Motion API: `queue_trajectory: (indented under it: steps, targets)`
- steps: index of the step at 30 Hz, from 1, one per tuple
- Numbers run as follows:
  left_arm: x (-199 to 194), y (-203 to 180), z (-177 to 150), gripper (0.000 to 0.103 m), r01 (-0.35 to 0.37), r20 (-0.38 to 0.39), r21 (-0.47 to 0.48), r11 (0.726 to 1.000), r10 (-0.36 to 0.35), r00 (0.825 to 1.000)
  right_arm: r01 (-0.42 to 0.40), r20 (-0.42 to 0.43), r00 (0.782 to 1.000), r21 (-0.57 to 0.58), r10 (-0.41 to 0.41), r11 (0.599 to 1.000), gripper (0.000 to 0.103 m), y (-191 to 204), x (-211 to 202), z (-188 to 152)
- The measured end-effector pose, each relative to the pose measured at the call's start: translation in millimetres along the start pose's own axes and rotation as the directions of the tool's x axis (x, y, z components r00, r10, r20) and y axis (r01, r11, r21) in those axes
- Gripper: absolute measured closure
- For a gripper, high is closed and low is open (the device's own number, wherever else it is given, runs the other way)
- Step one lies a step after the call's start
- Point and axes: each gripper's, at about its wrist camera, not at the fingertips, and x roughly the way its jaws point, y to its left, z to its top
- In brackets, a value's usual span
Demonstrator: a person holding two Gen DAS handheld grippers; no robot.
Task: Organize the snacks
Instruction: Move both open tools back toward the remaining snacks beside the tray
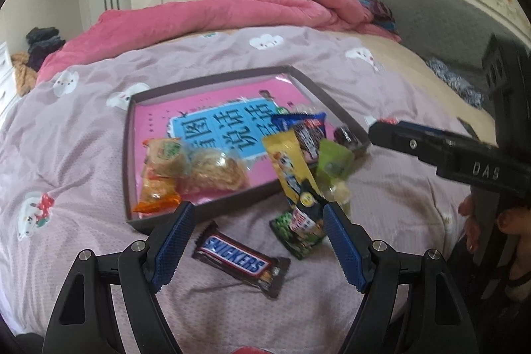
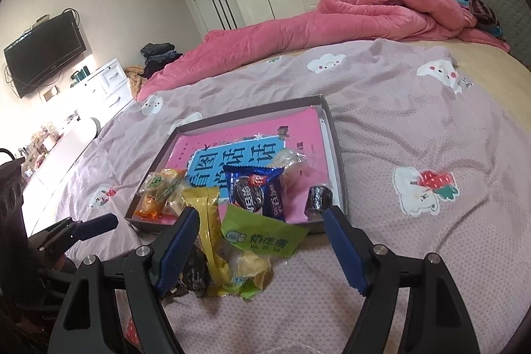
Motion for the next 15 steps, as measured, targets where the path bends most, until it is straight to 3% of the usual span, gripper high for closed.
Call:
queue_trajectory:
  steps: [15]
  targets:
    - [22.0, -18.7, -14.4, 0.023, 0.066, -0.084, 0.016, 0.998, -0.065, 0.994, -0.023, -0.117, 0.993, 0.028, 0.026, 0.999, 0.026, -7.7, 14.7, -19.0]
